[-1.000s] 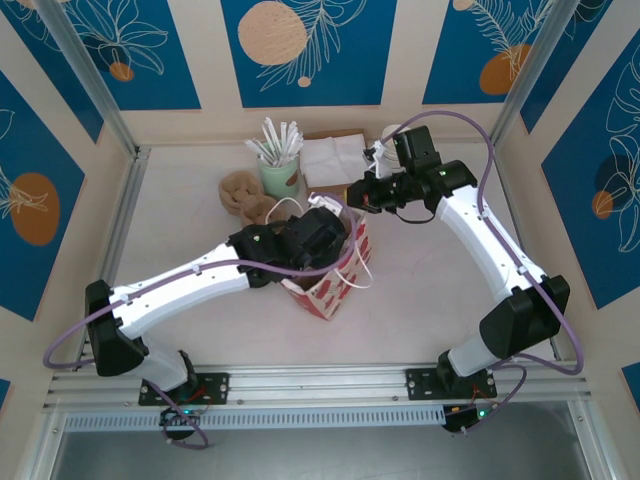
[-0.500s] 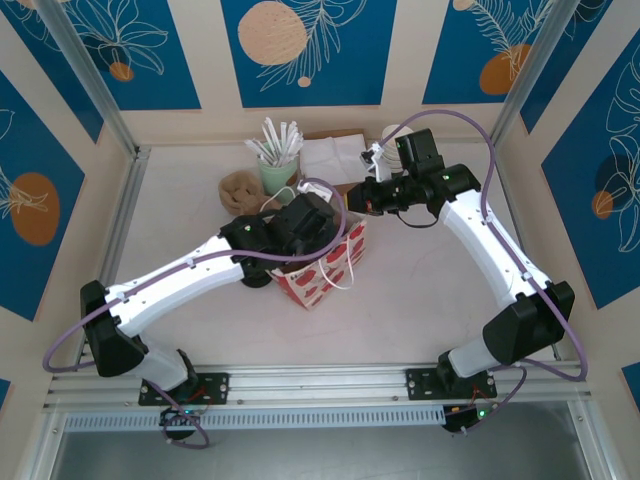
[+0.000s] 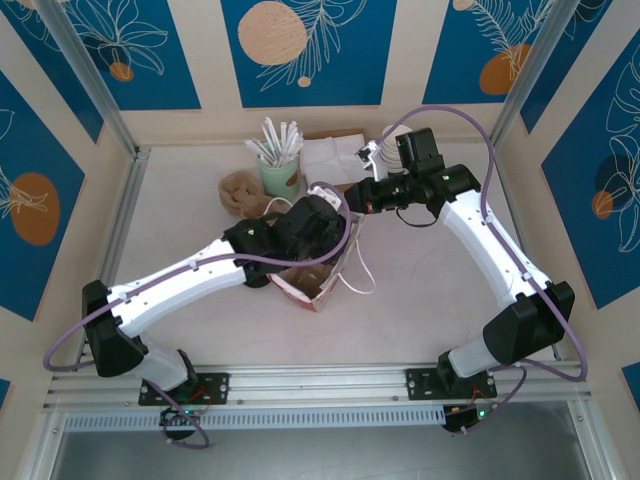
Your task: Pack the takeout coffee
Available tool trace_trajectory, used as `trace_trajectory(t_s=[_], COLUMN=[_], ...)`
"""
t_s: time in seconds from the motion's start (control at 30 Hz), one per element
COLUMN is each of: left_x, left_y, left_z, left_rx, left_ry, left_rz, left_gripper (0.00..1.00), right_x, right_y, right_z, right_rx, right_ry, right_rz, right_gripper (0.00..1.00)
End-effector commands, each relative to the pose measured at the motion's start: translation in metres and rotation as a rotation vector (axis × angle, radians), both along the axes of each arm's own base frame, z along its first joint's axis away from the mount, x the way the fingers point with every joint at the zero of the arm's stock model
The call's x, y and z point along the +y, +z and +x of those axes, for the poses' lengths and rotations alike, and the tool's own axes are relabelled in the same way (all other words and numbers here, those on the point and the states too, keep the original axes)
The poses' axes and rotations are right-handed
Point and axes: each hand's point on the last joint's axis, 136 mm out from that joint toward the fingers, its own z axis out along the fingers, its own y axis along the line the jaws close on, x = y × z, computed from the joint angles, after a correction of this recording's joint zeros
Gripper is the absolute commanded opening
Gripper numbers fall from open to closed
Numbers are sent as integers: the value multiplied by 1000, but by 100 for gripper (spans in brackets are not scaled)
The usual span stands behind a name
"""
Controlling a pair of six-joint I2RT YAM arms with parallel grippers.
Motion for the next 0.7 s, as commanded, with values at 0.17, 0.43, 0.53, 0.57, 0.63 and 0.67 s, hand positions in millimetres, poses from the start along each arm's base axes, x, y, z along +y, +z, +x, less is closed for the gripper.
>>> trace_trajectory(t_s=[0.17, 0.43, 0.53, 0.57, 0.63, 0.67], left_x=[-18, -5, -4, -4, -5, -5], left_y=[-15, -25, -26, -28, -29, -30], left_z=[-10, -6, -3, -2, -1, 0], left_rx=[-20, -41, -53, -55, -59, -59], left_ry=[6, 92, 107, 110, 114, 116], left_rz=[43, 82, 88, 92, 95, 99], left_gripper=[65, 65, 65, 65, 66, 66], right_x=[6, -1, -3, -3, -4, -4], right_y=[15, 17, 17, 17, 17, 16], right_z=[-21, -24, -26, -28, -29, -30], right_rx=[-121, -129, -135, -133, -134, -130], right_ry=[157, 148, 137, 137, 133, 132], right_rz=[55, 58, 61, 64, 67, 70], right_gripper=[0, 0, 0, 0, 0, 0])
